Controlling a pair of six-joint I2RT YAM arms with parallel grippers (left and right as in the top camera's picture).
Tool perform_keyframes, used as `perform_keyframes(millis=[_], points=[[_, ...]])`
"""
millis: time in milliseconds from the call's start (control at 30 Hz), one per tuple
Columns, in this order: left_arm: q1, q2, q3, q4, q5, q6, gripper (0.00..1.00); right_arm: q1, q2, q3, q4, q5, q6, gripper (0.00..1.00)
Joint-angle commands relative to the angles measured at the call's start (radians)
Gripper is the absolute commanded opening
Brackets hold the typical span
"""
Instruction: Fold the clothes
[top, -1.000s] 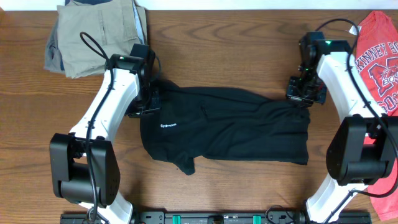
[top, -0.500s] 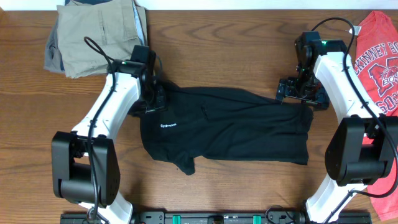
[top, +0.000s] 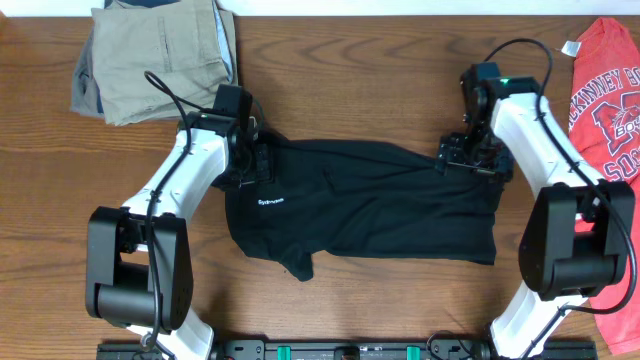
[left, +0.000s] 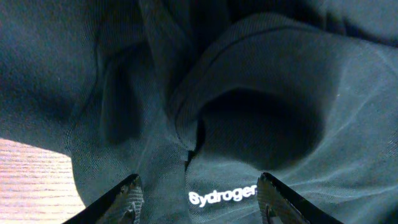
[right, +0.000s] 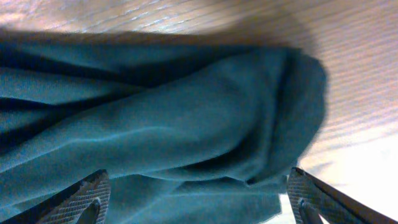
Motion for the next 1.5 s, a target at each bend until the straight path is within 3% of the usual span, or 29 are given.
perform_keyframes(millis=[0, 600, 767, 1200, 1400, 1467], points=[[0.002, 0.003, -0.008, 0.0, 0.017, 0.009, 0.61, 0.025, -0.031, -0.032, 0.025, 0.0, 0.004, 0.89], [0.002, 0.003, -0.128, 0.144, 0.055, 0.036, 0.6, 0.031, -0.031, -0.062, 0.079, -0.045, 0.004, 0.86], [0.002, 0.003, -0.128, 0.157, 0.066, 0.037, 0.5, 0.034, -0.031, -0.062, 0.083, -0.045, 0.004, 0.85], [-0.003, 0.003, -0.161, 0.208, 0.117, 0.036, 0.49, 0.035, -0.031, -0.062, 0.083, -0.045, 0.004, 0.85], [-0.005, 0.003, -0.161, 0.208, 0.117, 0.036, 0.35, 0.035, -0.031, -0.062, 0.083, -0.045, 0.004, 0.84], [-0.005, 0.003, -0.161, 0.208, 0.117, 0.037, 0.27, 0.035, -0.031, -0.062, 0.083, -0.045, 0.004, 0.84]])
